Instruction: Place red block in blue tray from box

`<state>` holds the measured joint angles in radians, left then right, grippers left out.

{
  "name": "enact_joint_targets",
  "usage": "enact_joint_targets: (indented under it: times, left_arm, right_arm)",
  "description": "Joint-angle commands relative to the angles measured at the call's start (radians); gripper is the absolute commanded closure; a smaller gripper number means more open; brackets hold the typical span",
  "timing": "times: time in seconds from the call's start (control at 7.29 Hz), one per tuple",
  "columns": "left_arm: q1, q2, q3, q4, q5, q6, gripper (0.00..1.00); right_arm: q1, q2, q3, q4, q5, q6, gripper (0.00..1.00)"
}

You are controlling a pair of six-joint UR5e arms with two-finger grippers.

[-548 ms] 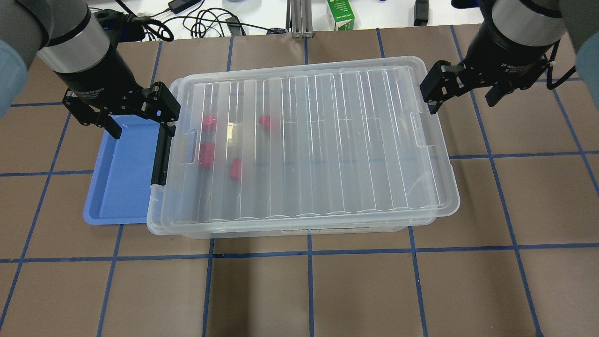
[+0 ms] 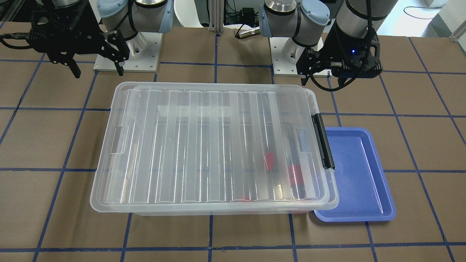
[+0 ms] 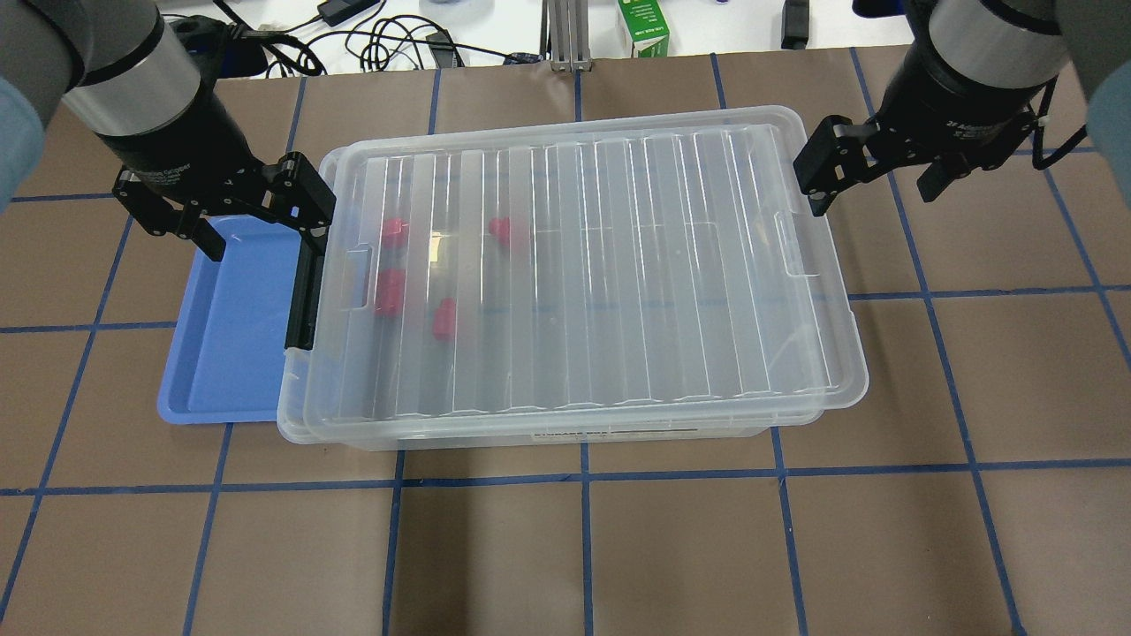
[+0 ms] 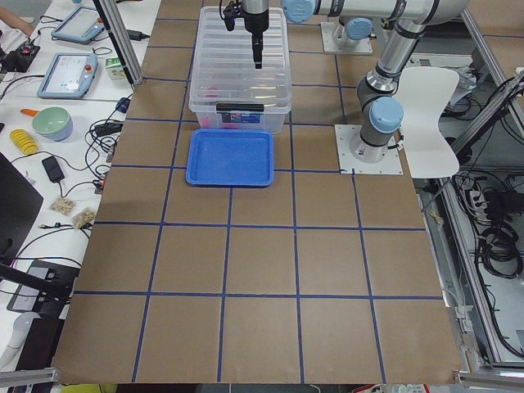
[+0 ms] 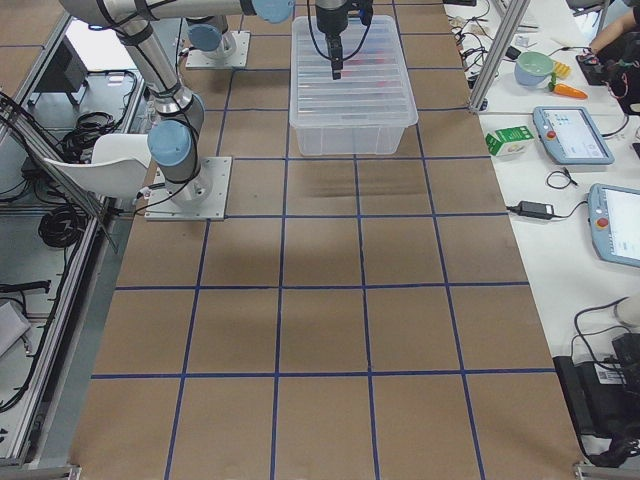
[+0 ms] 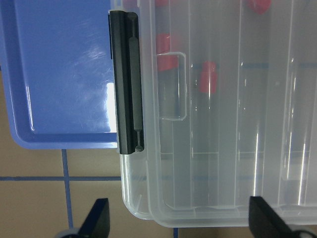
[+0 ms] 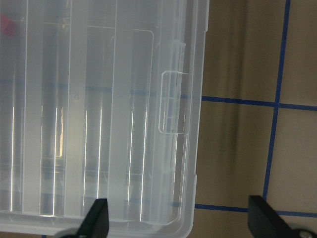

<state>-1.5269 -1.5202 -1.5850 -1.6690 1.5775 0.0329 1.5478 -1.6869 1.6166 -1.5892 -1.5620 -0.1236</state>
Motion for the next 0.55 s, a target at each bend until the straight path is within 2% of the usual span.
enact_joint_targets:
  times: [0.0, 0.27, 0.41]
  left_arm:
    - [0.002, 0.0, -0.001, 0.0, 0.001, 0.002, 0.0]
    - [0.004, 0.0, -0.001, 0.0, 0.003, 0.004, 0.0]
    - [0.004, 0.0, -0.001, 0.0, 0.001, 0.004, 0.0]
  right_arm:
    - [-0.006, 0.001, 0.002, -0.002, 0.003, -0.011, 0.0]
    - [-0.015, 0.024, 0.008, -0.005, 0.002, -0.014, 0.0]
    - [-0.02, 0.076, 0.019, -0.056, 0.0, -0.013, 0.0]
